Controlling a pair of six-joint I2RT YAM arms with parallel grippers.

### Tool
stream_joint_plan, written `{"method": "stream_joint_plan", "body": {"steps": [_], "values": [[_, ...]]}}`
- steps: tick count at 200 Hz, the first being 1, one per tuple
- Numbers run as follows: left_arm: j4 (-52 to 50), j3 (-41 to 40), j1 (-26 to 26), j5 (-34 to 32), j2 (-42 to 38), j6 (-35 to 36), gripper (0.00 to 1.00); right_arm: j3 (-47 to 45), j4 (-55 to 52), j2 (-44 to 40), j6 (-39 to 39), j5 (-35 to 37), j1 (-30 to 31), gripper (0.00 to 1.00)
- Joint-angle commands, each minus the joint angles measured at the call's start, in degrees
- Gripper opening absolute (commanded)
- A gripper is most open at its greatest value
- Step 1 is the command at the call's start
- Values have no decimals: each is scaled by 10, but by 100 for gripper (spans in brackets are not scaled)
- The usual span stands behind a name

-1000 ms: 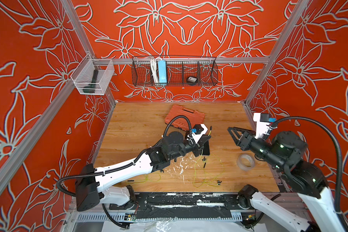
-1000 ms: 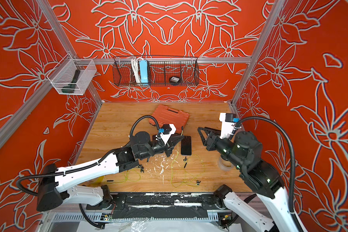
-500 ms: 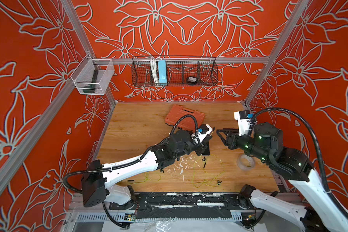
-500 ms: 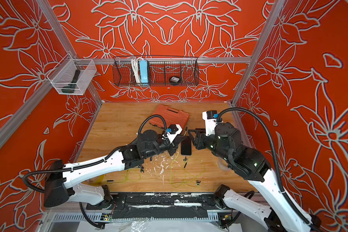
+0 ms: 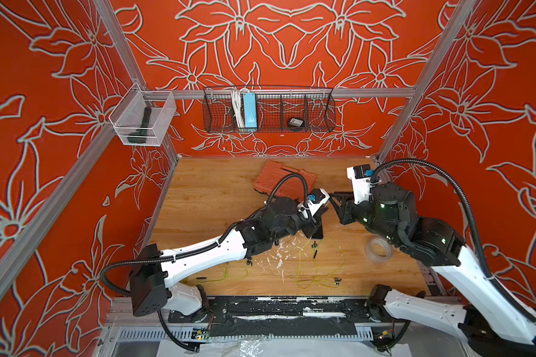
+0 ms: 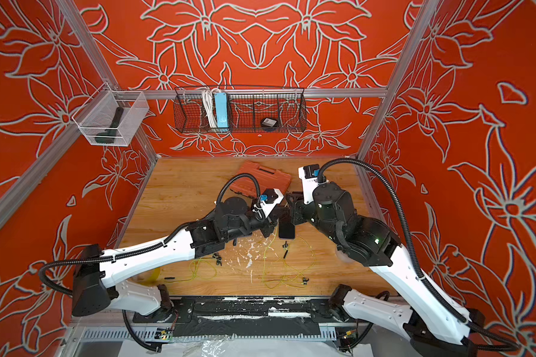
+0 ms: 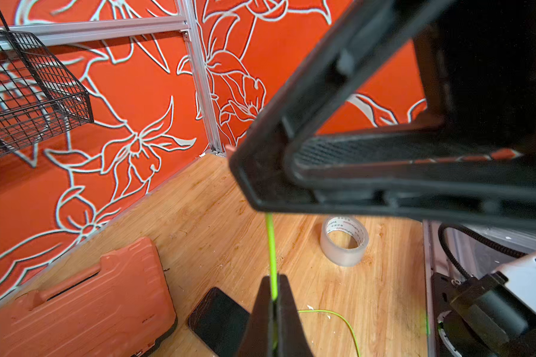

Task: Plug wired earphones into phones
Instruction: Pick up the wired earphone from the center of the board.

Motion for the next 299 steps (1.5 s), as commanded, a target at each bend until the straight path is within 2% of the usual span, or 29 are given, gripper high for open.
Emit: {"method": "stream_joint_plan", "body": {"steps": [1,11,79,142,182,190,195,214,222,234,245,264,277,289,299], "values": [[-7,7,-1,-2,-6,1,0,14,5,10,-13,33,11,20],[-6,5,-1,-3,-9,1,0,14,3,14,-14,42,15,15],[1,2,-1,-5,-5,3,0,9,-16,12,2,79,25,14],[5,0,-1,-6,-6,3,0,-5,0,9,23,66,26,3],[6,1,-1,-12,-4,3,0,-25,26,-7,47,42,26,0],[5,2,-1,-8,-6,1,12,-29,30,-11,50,38,26,0],[5,2,-1,-5,-8,-1,23,-32,33,-14,52,36,26,0],[8,-5,-1,10,-20,-2,52,-51,59,-30,53,22,26,0],[10,-11,-1,13,-26,-2,59,-58,71,-39,51,6,26,0],[11,-19,0,22,-35,-2,66,-68,88,-54,45,-20,26,0],[11,-26,1,38,-47,-2,69,-75,95,-69,36,-38,26,0],[16,-36,3,87,-73,-9,68,-95,108,-99,18,-77,26,0],[35,-51,10,153,-100,-28,65,-111,126,-127,6,-125,26,0],[55,-66,13,219,-124,-45,56,-129,152,-152,-4,-178,26,0],[75,-76,13,273,-136,-59,54,-146,182,-174,-10,-221,26,0]]}}
